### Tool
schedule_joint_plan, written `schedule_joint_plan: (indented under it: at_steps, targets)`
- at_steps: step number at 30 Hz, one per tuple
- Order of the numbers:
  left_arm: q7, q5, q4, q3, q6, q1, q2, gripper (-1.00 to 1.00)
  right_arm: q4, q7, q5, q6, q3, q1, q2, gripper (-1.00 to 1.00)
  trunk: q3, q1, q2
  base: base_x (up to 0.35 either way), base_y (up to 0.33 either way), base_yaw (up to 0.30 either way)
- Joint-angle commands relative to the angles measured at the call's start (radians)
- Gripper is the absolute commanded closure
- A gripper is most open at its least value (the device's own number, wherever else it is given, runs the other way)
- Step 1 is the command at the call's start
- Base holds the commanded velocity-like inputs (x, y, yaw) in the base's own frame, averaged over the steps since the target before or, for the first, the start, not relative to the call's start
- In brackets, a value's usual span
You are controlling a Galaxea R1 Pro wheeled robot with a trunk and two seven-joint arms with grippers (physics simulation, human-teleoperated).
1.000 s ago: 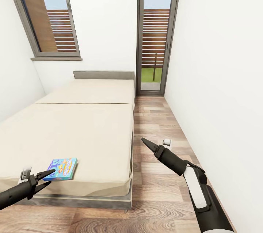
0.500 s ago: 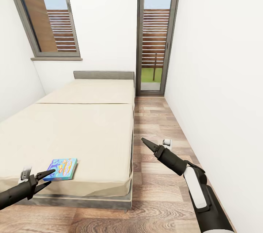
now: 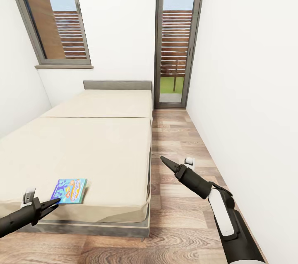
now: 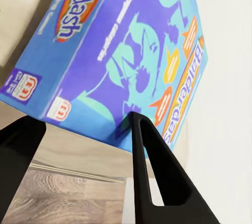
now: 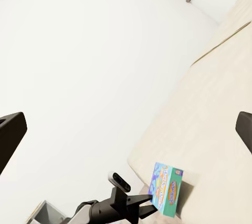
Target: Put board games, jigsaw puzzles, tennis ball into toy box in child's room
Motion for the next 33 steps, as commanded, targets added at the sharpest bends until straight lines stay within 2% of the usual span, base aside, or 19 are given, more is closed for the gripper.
schedule_joint_plan:
  at_steps: [1,12,28,33]
  targets:
    - [-0.005,0.009,0.001,-0.002,-0.019,-0.009,-0.004,1.00,0.000,0.002,-0.003,0.006,-0.002,-0.001,0.001,-1.00,-0.001,0.000,0.000,0.000,0.000,0.000]
    - [-0.005,0.009,0.001,-0.002,-0.019,-0.009,-0.004,1.00,0.000,0.002,-0.007,0.006,-0.001,-0.001,-0.010,-1.00,-0.001,0.000,0.000,0.000,0.000,0.000]
    - [-0.005,0.009,0.001,-0.002,-0.019,-0.009,-0.004,1.00,0.000,0.002,-0.009,0.006,-0.001,-0.001,-0.011,-1.00,-0.001,0.000,0.000,0.000,0.000,0.000]
    - [-0.005,0.010,0.001,-0.002,-0.019,-0.009,-0.004,1.00,0.000,0.002,-0.009,0.006,-0.001,-0.001,-0.011,-1.00,0.015,-0.019,0.035,0.000,0.000,0.000]
